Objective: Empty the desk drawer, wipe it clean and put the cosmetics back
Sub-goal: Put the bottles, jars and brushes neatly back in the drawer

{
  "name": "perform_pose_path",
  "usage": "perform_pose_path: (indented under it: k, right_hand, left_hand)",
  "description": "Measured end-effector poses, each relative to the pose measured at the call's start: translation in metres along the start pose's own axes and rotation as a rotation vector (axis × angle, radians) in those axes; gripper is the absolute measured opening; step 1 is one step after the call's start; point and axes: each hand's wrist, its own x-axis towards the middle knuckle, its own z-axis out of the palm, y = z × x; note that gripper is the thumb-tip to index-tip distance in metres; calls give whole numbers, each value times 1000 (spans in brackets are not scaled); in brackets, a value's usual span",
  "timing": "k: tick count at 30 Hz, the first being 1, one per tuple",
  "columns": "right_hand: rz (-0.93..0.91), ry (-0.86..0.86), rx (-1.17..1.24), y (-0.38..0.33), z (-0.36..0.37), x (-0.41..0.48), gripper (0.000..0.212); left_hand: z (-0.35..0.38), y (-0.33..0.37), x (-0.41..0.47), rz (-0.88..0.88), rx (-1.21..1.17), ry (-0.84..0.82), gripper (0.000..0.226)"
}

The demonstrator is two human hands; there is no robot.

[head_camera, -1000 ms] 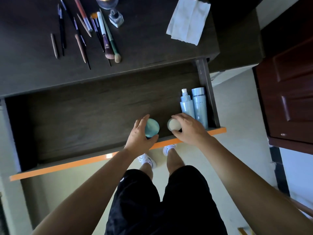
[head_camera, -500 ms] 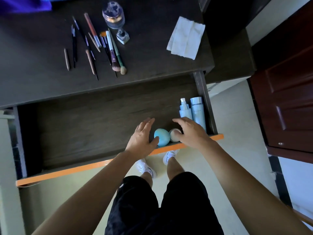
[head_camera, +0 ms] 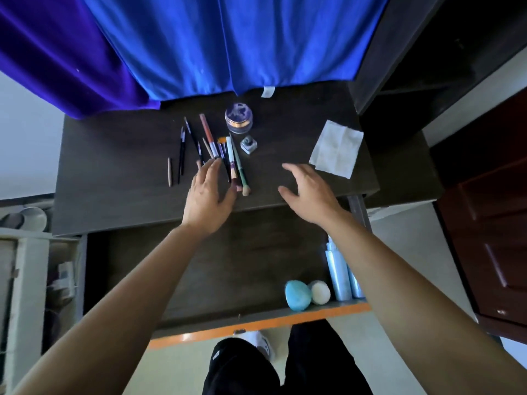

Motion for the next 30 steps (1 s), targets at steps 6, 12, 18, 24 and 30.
perform_pose_path:
  k: [6,12,18,24,30]
  right_hand:
    - [-46,17,53,-2,40,99,62]
    - [-48,171,43,-6,77,143,61]
    - [-46,281,-10,26,62,144,45]
    - [65,307,16,66,39,126,48]
    - [111,289,134,58,32,123,41]
  left_hand:
    - [23,-22,74,-93,24,42,67]
    - [36,-37,137,-40,83,68,71]
    - [58,-21,185,12,61,101,87]
    - [81,-5,211,-21,-45,140,87]
    - [72,11,178,-44,-147,171,78]
